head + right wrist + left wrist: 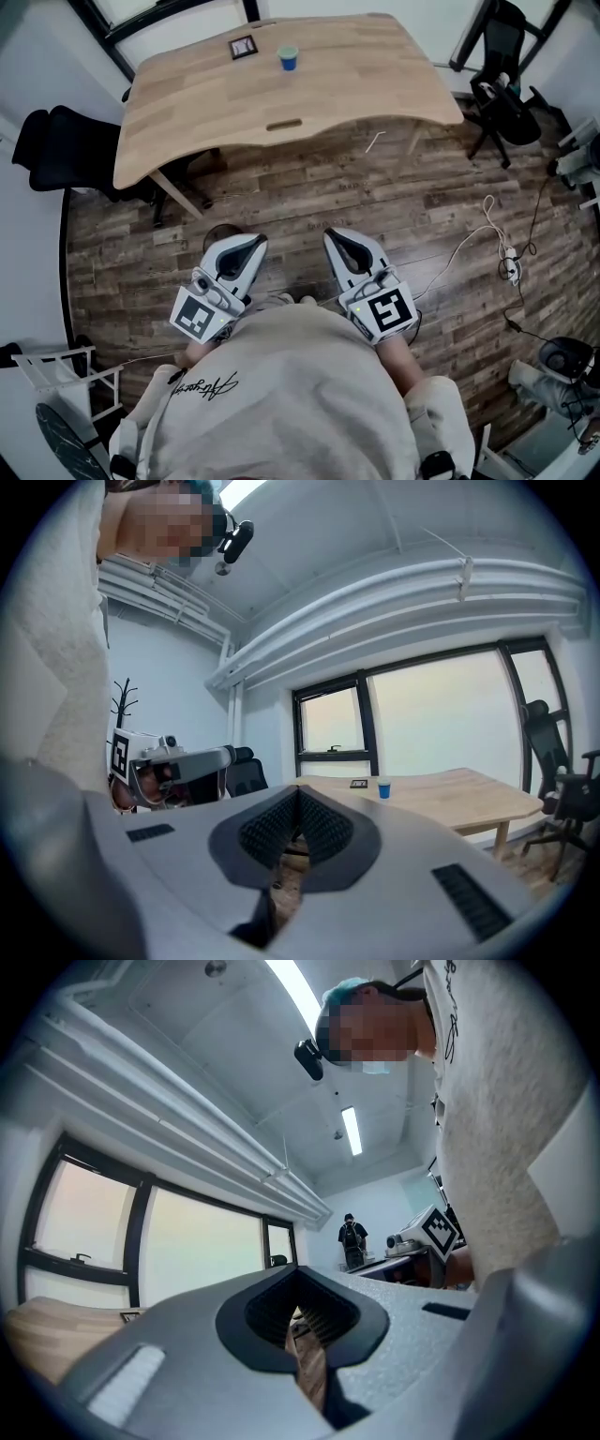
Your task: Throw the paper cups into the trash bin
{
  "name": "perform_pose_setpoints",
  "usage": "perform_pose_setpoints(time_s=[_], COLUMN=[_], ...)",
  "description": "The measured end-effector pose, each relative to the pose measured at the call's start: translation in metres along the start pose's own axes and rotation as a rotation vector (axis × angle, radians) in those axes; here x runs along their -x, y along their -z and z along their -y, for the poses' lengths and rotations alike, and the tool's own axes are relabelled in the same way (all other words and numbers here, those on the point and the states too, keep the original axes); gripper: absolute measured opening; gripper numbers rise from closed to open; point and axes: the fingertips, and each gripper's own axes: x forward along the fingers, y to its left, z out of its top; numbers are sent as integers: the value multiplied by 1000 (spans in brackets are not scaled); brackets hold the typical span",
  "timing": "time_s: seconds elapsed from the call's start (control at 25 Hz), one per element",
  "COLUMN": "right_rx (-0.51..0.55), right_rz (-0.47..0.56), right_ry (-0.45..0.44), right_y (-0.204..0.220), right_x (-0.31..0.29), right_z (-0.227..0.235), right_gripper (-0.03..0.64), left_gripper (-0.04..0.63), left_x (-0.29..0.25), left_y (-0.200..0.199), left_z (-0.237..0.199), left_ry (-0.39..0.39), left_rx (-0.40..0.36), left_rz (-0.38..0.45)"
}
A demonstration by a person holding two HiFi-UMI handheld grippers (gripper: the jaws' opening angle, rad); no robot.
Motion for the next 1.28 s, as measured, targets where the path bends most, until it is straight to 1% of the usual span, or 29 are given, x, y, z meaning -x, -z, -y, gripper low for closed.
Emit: perform_pose_setpoints(time_s=[0.12, 0.28, 0.4, 0.48, 0.56, 0.72, 0.92, 1.12, 1.28], right_rx=[12, 28, -5, -35, -41, -35, -44, -60, -50], right_rz=[-5, 7, 0, -2, -2, -6, -15, -15, -13], right_ry=[2, 3, -2, -16, -28, -39, -31, -37, -53], right_y=[-3, -7, -2, 2, 3, 4, 6, 8, 5], right_x=[0, 0, 0, -3, -8, -18, -27, -48, -71], right_z=[2, 10, 12, 11, 9, 8, 17, 29, 37], right_gripper=[9, 9, 9, 9, 9, 9, 9, 9, 9], left_gripper=[3, 3, 3, 3, 3, 3, 3, 3, 3], left_x=[-1, -6, -5, -4, -1, 2, -9, -25, -32], left_y=[1, -5, -4, 2, 9, 17, 19, 22, 30], left_z=[-3, -5, -2, -1, -4, -13, -28, -47, -69], left_ry=[1, -9, -19, -24, -31, -44, -34, -20, -23], left_rx=[1, 2, 8, 14, 22, 29, 24, 15, 24], left_rz=[-10, 6, 3, -15, -33, -43, -31, -17, -32])
